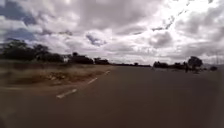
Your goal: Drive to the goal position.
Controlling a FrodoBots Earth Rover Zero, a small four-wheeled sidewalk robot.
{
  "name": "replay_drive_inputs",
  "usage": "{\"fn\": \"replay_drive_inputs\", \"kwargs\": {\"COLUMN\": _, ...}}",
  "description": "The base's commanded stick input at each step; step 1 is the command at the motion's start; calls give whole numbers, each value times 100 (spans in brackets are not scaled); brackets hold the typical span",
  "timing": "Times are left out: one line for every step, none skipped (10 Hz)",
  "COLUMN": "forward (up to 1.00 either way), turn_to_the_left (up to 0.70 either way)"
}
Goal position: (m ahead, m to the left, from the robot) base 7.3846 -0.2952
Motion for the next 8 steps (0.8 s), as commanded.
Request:
{"fn": "replay_drive_inputs", "kwargs": {"forward": 85, "turn_to_the_left": -1}}
{"fn": "replay_drive_inputs", "kwargs": {"forward": 85, "turn_to_the_left": -1}}
{"fn": "replay_drive_inputs", "kwargs": {"forward": 85, "turn_to_the_left": -1}}
{"fn": "replay_drive_inputs", "kwargs": {"forward": 85, "turn_to_the_left": 0}}
{"fn": "replay_drive_inputs", "kwargs": {"forward": 85, "turn_to_the_left": 0}}
{"fn": "replay_drive_inputs", "kwargs": {"forward": 85, "turn_to_the_left": 0}}
{"fn": "replay_drive_inputs", "kwargs": {"forward": 85, "turn_to_the_left": 0}}
{"fn": "replay_drive_inputs", "kwargs": {"forward": 85, "turn_to_the_left": 0}}
